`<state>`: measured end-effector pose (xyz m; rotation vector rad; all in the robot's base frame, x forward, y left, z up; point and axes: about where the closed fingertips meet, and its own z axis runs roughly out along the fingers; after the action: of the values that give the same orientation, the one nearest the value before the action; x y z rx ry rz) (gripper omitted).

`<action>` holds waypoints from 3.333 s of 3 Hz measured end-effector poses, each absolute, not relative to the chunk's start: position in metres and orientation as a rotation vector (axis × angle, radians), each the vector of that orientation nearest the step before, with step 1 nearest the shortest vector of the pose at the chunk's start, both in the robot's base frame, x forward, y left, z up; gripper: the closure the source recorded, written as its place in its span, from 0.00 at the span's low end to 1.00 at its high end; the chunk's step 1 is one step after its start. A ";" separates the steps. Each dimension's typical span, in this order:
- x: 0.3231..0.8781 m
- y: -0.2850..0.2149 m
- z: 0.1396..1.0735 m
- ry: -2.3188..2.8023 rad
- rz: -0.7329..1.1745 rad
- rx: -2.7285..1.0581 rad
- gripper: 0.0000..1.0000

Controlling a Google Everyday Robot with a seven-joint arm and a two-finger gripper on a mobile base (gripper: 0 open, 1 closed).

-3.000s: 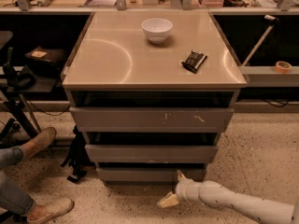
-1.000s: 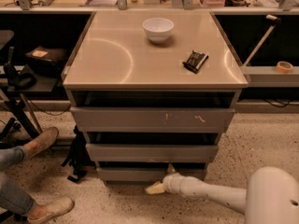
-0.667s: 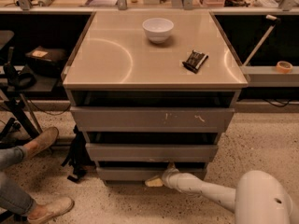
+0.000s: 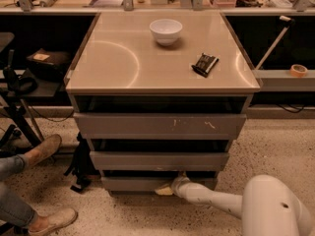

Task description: Open bottom drawer

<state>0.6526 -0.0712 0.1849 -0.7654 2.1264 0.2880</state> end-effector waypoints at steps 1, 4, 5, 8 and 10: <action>0.626 -0.042 0.162 2.069 0.148 -1.001 0.00; 0.635 -0.041 0.167 2.016 0.065 -1.022 0.42; 0.635 -0.041 0.167 2.016 0.066 -1.022 0.65; 0.611 -0.043 0.183 2.019 0.020 -1.019 1.00; 0.589 -0.038 0.185 2.035 -0.019 -1.022 1.00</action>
Offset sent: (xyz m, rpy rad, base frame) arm -0.0246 0.0264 -0.0205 -0.1515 -0.0480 0.1140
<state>0.5891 -0.0385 0.1846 -1.0224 2.0349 -0.0188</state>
